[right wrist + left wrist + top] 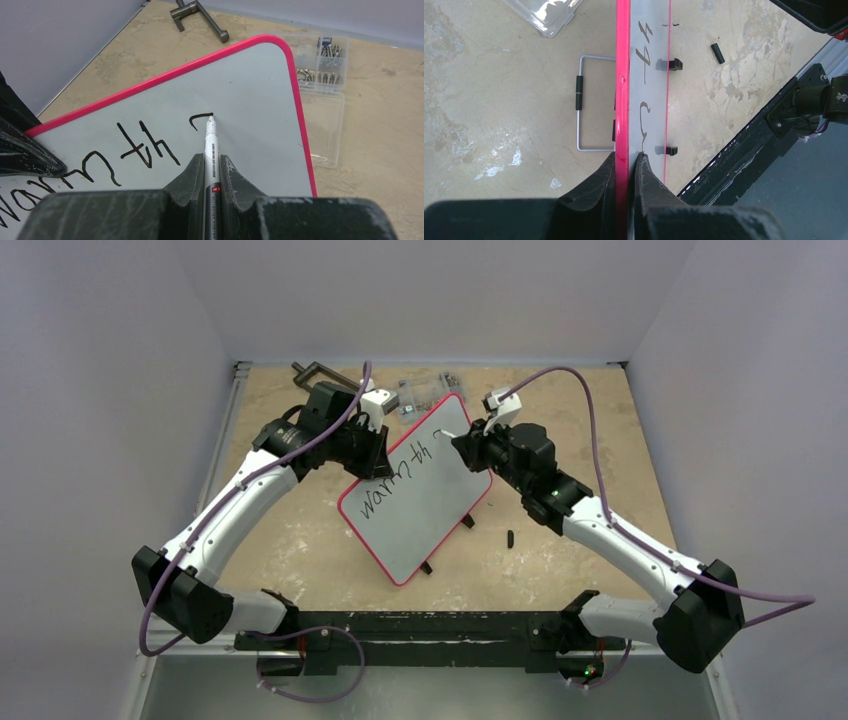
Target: Write a sentence on the whiteboard
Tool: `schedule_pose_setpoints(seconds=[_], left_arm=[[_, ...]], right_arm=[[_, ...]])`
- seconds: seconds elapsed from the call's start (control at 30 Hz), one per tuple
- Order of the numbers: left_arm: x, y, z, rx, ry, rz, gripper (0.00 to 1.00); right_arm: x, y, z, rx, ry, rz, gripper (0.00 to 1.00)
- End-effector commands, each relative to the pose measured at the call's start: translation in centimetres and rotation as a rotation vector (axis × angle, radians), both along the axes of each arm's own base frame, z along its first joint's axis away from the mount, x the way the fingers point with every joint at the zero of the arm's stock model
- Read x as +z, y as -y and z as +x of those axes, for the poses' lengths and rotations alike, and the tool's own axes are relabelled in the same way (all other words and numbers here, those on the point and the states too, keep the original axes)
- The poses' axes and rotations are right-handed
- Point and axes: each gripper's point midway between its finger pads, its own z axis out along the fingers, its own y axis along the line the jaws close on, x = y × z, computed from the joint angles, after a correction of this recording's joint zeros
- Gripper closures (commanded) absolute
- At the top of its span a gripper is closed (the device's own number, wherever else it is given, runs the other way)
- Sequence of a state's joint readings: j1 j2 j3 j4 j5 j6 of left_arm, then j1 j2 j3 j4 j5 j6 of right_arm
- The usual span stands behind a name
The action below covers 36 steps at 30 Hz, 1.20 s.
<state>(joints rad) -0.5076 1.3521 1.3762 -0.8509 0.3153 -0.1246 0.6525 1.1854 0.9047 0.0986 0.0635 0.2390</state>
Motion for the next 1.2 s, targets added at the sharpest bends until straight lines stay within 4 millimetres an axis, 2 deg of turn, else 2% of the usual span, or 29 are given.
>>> schedule_pose_setpoints(seconds=[0.0,0.3,0.53,0.67,0.83,1.17], left_arm=[[-2.8,-5.9,2.5,0.111,0.086,0.322,1.00],[-2.7,-5.9,2.5,0.111,0.089,0.320,1.00],[-2.6,-5.9,2.5,0.111,0.090,0.319,1.00],[-2.6,-5.9,2.5,0.112,0.089,0.320,1.00],[-2.6,-5.9,2.5,0.112,0.090,0.319,1.00],[-2.5,-5.9,2.5,0.113,0.094,0.317,1.00]], right_arm=[[0.4,-0.6,-0.8,0.055,0.008,0.026,1.00],[-2.2,-0.5,-2.2,0.101,-0.045,0.001,1.00],[-2.5,0.1,-2.0,0.059,-0.059,-0.007,1.00],[-1.8,0.5,-1.2,0.019,-0.044,-0.017,1.00],[0.2,0.3,-0.7,0.015,-0.011,-0.006,1.00],[2.9,0.6,-1.2,0.017,0.029,0.017,1.00]])
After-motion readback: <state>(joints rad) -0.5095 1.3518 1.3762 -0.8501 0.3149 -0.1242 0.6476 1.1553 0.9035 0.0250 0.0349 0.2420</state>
